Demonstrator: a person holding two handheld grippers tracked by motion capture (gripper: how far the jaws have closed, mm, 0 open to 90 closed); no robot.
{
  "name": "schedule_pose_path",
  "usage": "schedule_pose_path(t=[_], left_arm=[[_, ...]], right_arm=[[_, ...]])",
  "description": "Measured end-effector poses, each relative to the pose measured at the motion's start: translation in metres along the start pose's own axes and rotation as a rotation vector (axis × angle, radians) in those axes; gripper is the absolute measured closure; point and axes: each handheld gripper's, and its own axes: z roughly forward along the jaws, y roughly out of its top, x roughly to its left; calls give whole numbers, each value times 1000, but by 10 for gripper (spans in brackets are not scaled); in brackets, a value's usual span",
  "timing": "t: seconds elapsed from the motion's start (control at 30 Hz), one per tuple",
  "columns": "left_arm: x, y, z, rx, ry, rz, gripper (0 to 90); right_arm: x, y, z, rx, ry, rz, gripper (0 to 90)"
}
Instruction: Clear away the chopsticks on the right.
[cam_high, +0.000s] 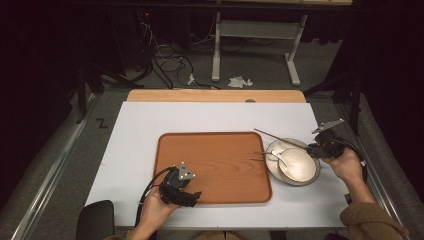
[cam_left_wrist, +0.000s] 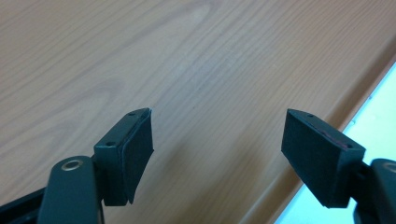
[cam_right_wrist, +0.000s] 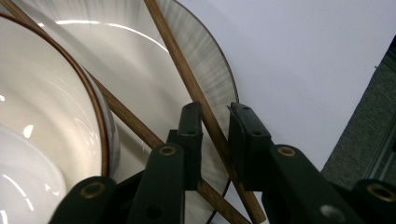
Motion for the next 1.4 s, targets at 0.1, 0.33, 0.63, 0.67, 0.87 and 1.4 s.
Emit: schedule_pose_path(t=[0.1, 0.33, 0.63, 0.67, 0.87, 1.4], left_arm=[[0, 0, 0, -3, 1, -2, 251], [0, 0, 0, 3, 1, 2, 251], [0, 0, 0, 2, 2, 2, 251], [0, 0, 0, -2, 2, 1, 251], [0, -1, -1, 2, 4, 4, 251], [-2, 3, 1, -4, -13, 21, 250]], right_arm=[[1, 0, 1, -2, -7, -3, 762], [5, -1, 1, -8, -39, -26, 837], [7, -4, 1, -31, -57, -30, 850], [7, -4, -2, -46, -57, -23, 850], [10, -3, -19, -114, -63, -14, 850], [61, 4, -69, -234, -25, -34, 849]])
